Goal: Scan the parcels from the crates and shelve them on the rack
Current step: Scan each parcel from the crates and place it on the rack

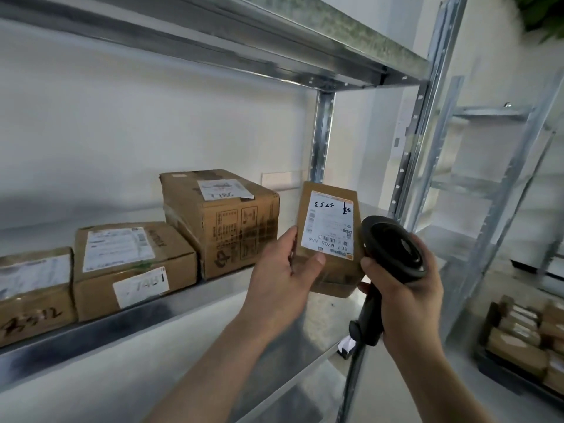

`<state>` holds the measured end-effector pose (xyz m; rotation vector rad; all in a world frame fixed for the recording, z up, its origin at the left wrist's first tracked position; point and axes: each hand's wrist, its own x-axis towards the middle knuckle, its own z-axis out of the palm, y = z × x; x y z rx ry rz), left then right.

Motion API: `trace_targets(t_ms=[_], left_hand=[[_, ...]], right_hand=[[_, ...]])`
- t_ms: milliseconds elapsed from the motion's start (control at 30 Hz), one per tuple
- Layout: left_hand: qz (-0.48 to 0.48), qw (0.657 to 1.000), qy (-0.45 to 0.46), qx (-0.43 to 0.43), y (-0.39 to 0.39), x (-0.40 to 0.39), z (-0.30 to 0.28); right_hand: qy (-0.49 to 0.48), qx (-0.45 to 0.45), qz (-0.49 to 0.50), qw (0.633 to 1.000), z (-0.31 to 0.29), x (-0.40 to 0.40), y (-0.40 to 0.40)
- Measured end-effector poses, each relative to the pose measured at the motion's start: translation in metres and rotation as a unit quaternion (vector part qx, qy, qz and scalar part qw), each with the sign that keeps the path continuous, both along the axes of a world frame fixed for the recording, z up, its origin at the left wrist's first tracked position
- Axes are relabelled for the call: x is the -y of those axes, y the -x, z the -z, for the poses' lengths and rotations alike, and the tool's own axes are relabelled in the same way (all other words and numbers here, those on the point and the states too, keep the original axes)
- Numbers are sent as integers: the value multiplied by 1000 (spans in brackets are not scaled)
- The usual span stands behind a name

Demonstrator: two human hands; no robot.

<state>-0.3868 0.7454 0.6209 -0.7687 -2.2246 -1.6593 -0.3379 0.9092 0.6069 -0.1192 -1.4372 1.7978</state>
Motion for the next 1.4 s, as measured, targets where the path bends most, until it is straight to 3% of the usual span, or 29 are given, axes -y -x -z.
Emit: trace_targets(t_ms=[267,500,1100,1400], left_hand=[[-108,990,93,-15,17,-20,-15],[-295,932,206,-42,22,-40,-9],[-470,843,244,-89,41,-73,-9],[-506,823,235,-105,58,-73,-3]], right_hand=[[-3,0,-98,995,-13,-37,47],[-5,31,-210,977,-14,-61,97],[2,22,-327,945,-18,-67,152],[8,7,-346,938,-8,-61,175]])
